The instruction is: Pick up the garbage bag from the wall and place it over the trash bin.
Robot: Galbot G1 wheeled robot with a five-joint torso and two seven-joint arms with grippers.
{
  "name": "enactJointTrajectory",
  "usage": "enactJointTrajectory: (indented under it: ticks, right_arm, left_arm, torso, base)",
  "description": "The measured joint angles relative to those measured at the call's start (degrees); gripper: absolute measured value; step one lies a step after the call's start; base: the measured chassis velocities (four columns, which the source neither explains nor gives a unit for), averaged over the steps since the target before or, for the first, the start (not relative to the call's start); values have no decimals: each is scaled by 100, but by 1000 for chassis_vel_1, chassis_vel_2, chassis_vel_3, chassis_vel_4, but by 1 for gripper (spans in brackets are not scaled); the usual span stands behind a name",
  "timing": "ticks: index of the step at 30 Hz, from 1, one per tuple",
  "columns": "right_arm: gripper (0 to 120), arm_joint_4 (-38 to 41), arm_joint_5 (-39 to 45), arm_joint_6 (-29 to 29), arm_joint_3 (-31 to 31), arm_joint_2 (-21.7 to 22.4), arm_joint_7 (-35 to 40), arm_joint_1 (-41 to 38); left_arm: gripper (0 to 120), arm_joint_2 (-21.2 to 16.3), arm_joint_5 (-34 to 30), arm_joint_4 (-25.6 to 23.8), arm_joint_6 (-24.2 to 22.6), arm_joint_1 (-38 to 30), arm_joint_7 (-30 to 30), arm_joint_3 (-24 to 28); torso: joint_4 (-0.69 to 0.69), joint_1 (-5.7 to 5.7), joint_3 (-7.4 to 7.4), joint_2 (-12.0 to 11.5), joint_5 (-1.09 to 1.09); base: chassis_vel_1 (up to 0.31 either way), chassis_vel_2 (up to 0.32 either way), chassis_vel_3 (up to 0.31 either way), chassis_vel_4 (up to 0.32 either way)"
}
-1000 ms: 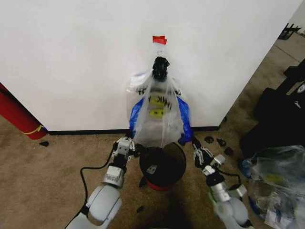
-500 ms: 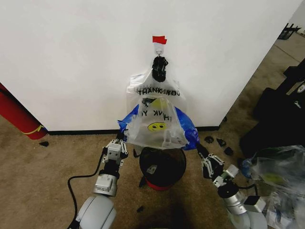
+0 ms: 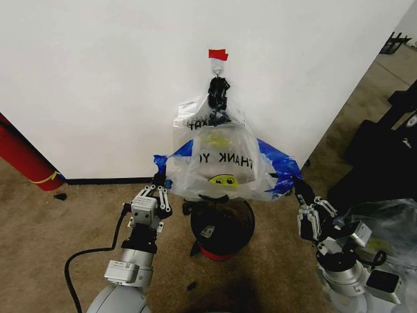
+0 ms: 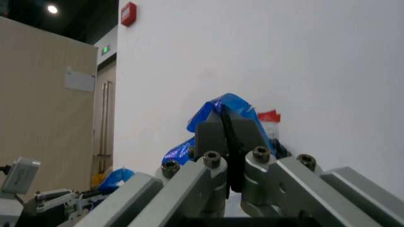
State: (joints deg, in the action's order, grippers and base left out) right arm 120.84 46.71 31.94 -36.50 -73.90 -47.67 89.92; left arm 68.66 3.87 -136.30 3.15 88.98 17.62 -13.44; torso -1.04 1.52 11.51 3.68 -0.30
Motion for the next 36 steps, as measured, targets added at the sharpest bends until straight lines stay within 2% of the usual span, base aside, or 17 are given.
enactJointTrajectory:
  ticks: [13,17,25,32,36]
  right_arm:
    - [0,-599,-219,100,172,22,-55,-276]
    - [0,-982,-522,268,499,16,-52,-319]
    - [0,-1456,-1027,480,1056,-133,-51,-316]
    - [0,-1700,-1127,531,1165,-166,-54,-373]
    - [0,-1921,-1123,539,812,-67,-202,-474]
  left_arm:
    - [0,104,182,698,92,-10,25,144]
    - [0,111,245,956,179,-81,39,156]
    - [0,-24,316,1016,199,-11,97,136]
    - [0,-122,471,1223,310,86,146,204]
    - [0,-116,628,1452,482,194,171,325]
  torso:
    - [1,0,0,0,0]
    - [0,0,0,0,-1]
    - [0,0,0,0,0]
    - [0,0,0,0,0]
    - [0,0,0,0,0]
  base:
    - [0,0,0,0]
    - [0,0,0,0]
    - [0,0,0,0]
    - [0,0,0,0]
    - [0,0,0,0]
